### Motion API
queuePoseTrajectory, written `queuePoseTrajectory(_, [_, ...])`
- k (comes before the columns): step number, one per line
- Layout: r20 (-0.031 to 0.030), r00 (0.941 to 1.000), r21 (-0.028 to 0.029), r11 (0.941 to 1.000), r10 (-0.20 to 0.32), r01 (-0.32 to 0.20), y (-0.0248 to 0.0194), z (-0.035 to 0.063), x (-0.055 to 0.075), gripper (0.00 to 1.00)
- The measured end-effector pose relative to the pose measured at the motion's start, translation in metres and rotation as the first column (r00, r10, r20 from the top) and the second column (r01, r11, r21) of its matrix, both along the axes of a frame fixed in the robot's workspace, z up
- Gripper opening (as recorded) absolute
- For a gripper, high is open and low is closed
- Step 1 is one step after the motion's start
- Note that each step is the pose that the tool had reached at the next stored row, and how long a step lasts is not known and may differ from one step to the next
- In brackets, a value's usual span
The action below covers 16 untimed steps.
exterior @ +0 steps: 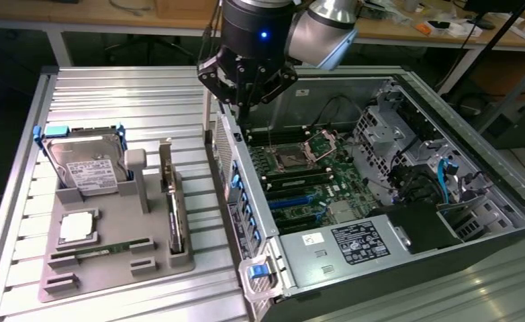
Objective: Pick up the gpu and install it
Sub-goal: 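Reach for the gpu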
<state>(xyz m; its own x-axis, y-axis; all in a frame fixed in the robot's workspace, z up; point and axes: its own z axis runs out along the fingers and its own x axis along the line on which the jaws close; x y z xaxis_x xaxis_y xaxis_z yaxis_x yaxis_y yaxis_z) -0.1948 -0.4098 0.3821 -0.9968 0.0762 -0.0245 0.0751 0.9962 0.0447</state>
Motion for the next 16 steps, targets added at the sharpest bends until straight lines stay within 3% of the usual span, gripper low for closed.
queuePoseTrajectory(16, [-0.0001,1.0,0.0,1.0,0.0,0.0,-0.017,-0.0001,-0.021,0.11])
